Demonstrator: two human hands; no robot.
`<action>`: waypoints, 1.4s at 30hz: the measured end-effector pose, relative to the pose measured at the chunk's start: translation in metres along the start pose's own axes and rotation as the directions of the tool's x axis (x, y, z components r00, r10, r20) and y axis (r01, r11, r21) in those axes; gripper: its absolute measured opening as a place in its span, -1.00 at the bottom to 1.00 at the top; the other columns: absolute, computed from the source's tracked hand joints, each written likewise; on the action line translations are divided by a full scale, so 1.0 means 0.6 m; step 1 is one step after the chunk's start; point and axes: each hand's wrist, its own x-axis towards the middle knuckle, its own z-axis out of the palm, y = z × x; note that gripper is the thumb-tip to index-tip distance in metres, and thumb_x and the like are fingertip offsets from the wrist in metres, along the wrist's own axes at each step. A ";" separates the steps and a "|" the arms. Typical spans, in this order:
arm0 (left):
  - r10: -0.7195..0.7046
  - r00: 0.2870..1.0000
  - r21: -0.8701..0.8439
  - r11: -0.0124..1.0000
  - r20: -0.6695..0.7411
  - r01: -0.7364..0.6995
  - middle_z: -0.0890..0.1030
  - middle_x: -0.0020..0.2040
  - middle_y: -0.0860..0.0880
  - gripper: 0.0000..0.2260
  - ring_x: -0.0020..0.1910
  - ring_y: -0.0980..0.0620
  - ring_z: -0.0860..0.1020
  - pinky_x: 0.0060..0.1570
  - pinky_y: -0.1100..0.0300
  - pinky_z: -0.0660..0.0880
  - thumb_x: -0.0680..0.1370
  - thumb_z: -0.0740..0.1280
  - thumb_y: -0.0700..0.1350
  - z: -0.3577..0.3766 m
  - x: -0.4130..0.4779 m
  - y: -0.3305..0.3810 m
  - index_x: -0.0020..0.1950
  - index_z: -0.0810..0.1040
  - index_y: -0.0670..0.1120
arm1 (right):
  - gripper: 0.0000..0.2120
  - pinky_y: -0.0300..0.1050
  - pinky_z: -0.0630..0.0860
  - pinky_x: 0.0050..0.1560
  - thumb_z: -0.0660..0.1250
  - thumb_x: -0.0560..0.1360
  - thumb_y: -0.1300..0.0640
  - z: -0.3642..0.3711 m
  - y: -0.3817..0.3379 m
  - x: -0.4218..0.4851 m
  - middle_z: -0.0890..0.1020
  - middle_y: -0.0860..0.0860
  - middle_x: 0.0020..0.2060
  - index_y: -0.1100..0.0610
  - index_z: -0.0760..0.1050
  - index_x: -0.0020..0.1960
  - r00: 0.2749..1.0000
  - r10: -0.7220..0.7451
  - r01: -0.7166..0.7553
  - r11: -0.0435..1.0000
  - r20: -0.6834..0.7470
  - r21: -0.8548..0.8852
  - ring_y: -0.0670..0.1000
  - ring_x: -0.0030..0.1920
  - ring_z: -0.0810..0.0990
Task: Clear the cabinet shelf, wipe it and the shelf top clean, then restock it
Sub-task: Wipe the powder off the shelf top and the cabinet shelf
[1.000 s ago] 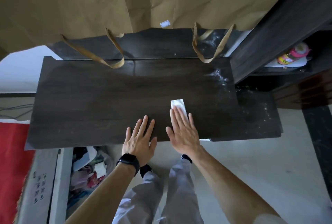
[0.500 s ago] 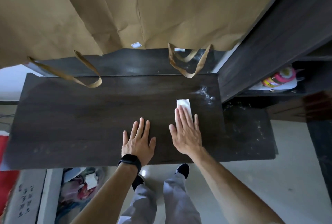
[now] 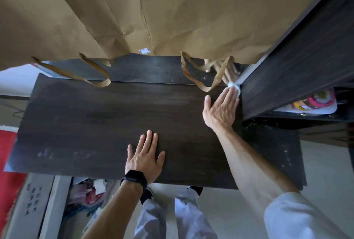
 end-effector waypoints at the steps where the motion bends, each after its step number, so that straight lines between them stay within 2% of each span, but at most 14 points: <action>1: 0.002 1.000 0.004 1.000 0.003 -0.002 -0.20 0.61 0.13 -0.41 0.59 0.06 -0.16 0.53 -0.16 -0.11 0.64 -0.06 0.24 0.000 0.000 -0.001 0.62 -0.14 0.10 | -0.23 0.14 -0.02 0.56 -0.08 0.62 -0.21 -0.002 0.007 0.008 0.02 0.30 0.56 0.38 -0.08 0.55 1.000 0.018 -0.018 1.000 -0.001 0.017 0.21 0.58 -0.02; 6: 0.018 0.999 0.024 1.000 0.028 -0.019 -0.21 0.61 0.12 -0.41 0.59 0.06 -0.17 0.53 -0.17 -0.12 0.64 -0.07 0.24 -0.004 0.002 -0.006 0.62 -0.14 0.09 | -0.28 0.06 -0.08 0.57 -0.14 0.63 -0.19 0.006 0.014 -0.012 -0.05 0.21 0.58 0.30 -0.14 0.57 0.996 0.092 -0.092 0.995 0.004 0.030 0.13 0.59 -0.07; 10: 0.052 0.997 0.052 0.997 0.060 -0.055 -0.20 0.61 0.11 -0.40 0.59 0.05 -0.16 0.52 -0.18 -0.12 0.63 -0.09 0.25 -0.011 0.003 -0.014 0.62 -0.14 0.08 | -0.27 0.10 -0.16 0.57 -0.19 0.61 -0.23 0.013 -0.005 -0.087 -0.13 0.15 0.59 0.24 -0.22 0.58 0.954 0.292 -0.295 0.954 0.063 0.048 0.10 0.59 -0.17; 12: 0.078 0.994 0.075 0.994 0.074 -0.084 -0.20 0.61 0.10 -0.40 0.59 0.05 -0.15 0.52 -0.18 -0.14 0.63 -0.09 0.25 -0.015 0.004 -0.018 0.62 -0.14 0.08 | -0.26 0.12 -0.16 0.56 -0.21 0.61 -0.25 0.019 -0.001 -0.134 -0.14 0.15 0.59 0.24 -0.24 0.58 0.942 0.326 -0.331 0.942 0.073 0.058 0.11 0.59 -0.20; 17: 0.141 0.987 0.118 0.982 0.079 -0.150 -0.22 0.61 0.08 -0.38 0.59 0.04 -0.16 0.52 -0.20 -0.14 0.63 -0.09 0.25 -0.015 0.006 -0.032 0.62 -0.17 0.06 | -0.26 0.18 -0.04 0.56 -0.18 0.61 -0.24 0.035 0.043 -0.290 -0.11 0.17 0.59 0.25 -0.21 0.58 0.954 0.296 -0.296 0.955 0.043 -0.013 0.13 0.59 -0.15; 20: 0.175 0.982 0.137 0.973 0.072 -0.183 -0.21 0.62 0.07 -0.38 0.59 0.03 -0.15 0.51 -0.21 -0.12 0.63 -0.08 0.25 -0.013 0.005 -0.041 0.62 -0.17 0.04 | -0.25 0.19 0.01 0.55 -0.11 0.61 -0.23 0.039 0.064 -0.389 -0.10 0.18 0.59 0.27 -0.16 0.58 0.985 0.168 -0.164 0.983 0.048 -0.077 0.13 0.59 -0.13; 22: 0.197 0.979 0.140 0.969 0.054 -0.203 -0.19 0.62 0.06 -0.38 0.60 0.02 -0.14 0.51 -0.22 -0.11 0.63 -0.07 0.24 -0.011 0.005 -0.044 0.62 -0.15 0.04 | -0.23 0.17 -0.03 0.55 -0.08 0.61 -0.23 0.038 0.070 -0.418 -0.12 0.18 0.59 0.27 -0.16 0.58 0.994 0.072 -0.064 0.993 0.086 -0.101 0.13 0.59 -0.15; 26: 0.208 0.978 0.131 0.969 0.011 -0.208 -0.18 0.62 0.06 -0.37 0.60 0.02 -0.12 0.50 -0.21 -0.08 0.63 -0.04 0.24 -0.005 0.007 -0.048 0.62 -0.14 0.04 | -0.22 0.19 -0.05 0.56 -0.07 0.61 -0.26 0.027 0.055 -0.321 -0.10 0.20 0.59 0.28 -0.14 0.58 0.995 -0.015 0.025 0.993 0.094 -0.112 0.14 0.59 -0.16; 29: 0.190 0.982 0.116 0.975 -0.008 -0.188 -0.20 0.62 0.07 -0.35 0.60 0.02 -0.14 0.51 -0.21 -0.07 0.62 -0.02 0.26 0.006 0.004 -0.046 0.62 -0.16 0.04 | -0.21 0.17 -0.10 0.56 -0.15 0.60 -0.29 0.019 0.031 -0.186 -0.14 0.19 0.58 0.26 -0.20 0.58 0.995 0.024 -0.017 0.997 0.096 -0.080 0.13 0.59 -0.20; 32: 0.152 0.988 0.094 0.984 -0.016 -0.150 -0.22 0.61 0.09 -0.34 0.59 0.04 -0.15 0.51 -0.20 -0.09 0.61 -0.04 0.28 0.011 0.005 -0.041 0.62 -0.17 0.06 | -0.17 0.16 -0.07 0.56 -0.16 0.57 -0.31 0.008 0.017 -0.074 -0.09 0.22 0.58 0.29 -0.17 0.57 0.993 0.107 -0.105 0.993 0.041 -0.056 0.15 0.59 -0.13; 34: 0.131 0.991 0.084 0.988 -0.017 -0.129 -0.22 0.61 0.10 -0.34 0.59 0.05 -0.16 0.51 -0.20 -0.09 0.61 -0.05 0.29 0.011 0.006 -0.034 0.62 -0.18 0.06 | -0.16 0.11 -0.06 0.57 -0.14 0.57 -0.31 0.005 0.012 -0.022 -0.04 0.23 0.58 0.32 -0.13 0.57 0.995 0.102 -0.100 0.993 0.023 -0.055 0.15 0.59 -0.10; 38: 0.085 0.996 0.066 0.994 -0.016 -0.083 -0.23 0.61 0.10 -0.33 0.59 0.05 -0.18 0.52 -0.20 -0.10 0.60 -0.06 0.31 0.010 0.007 -0.023 0.61 -0.19 0.07 | -0.16 0.08 -0.01 0.56 -0.07 0.55 -0.27 0.005 0.001 0.020 0.03 0.24 0.57 0.35 -0.04 0.56 0.995 0.096 -0.097 0.994 -0.024 -0.045 0.14 0.58 -0.07; 42: 0.062 0.998 0.047 0.997 0.012 -0.062 -0.21 0.61 0.11 -0.34 0.59 0.05 -0.16 0.52 -0.21 -0.13 0.60 -0.07 0.32 0.007 0.008 -0.017 0.62 -0.16 0.07 | -0.21 0.08 0.00 0.56 -0.09 0.59 -0.25 0.004 0.005 -0.012 0.00 0.19 0.59 0.29 -0.11 0.58 0.991 0.133 -0.133 0.991 0.007 -0.018 0.11 0.58 -0.05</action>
